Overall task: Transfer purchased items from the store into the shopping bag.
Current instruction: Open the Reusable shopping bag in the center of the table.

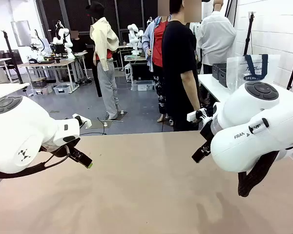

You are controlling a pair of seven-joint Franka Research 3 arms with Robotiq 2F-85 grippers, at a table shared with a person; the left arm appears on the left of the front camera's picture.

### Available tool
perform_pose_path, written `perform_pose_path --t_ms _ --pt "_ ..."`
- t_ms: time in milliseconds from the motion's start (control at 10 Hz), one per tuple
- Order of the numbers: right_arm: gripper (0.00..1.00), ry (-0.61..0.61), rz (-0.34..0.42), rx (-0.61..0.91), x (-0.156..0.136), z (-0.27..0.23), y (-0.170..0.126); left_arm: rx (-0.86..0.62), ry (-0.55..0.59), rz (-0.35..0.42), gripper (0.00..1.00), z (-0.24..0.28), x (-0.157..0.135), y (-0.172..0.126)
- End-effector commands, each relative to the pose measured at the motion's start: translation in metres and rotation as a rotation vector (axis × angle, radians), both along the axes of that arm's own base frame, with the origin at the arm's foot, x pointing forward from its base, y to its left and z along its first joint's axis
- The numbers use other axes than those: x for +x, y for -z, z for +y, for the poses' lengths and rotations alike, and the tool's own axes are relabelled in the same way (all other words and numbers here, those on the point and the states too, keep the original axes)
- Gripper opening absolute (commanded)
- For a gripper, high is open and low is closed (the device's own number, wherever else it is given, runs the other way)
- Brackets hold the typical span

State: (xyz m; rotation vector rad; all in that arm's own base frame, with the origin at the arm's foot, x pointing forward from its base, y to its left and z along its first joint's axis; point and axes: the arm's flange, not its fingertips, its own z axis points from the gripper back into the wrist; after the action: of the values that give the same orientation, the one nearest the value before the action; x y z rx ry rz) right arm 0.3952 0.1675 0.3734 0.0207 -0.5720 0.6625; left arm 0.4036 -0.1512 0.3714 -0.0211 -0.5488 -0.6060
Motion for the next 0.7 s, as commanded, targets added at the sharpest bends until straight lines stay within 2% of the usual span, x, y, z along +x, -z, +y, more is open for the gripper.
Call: perform_pose_path --t_ms 0,600 --pt "1.0 0.0 0.0 0.0 0.0 0.0001 0.0 0.0 0.0 0.0 1.0 0.0 -0.0001 0.0" --pt "1.0 0.0 0.0 0.0 0.0 0.0001 0.0 0.0 0.0 0.0 1.0 0.0 -0.0001 0.0"
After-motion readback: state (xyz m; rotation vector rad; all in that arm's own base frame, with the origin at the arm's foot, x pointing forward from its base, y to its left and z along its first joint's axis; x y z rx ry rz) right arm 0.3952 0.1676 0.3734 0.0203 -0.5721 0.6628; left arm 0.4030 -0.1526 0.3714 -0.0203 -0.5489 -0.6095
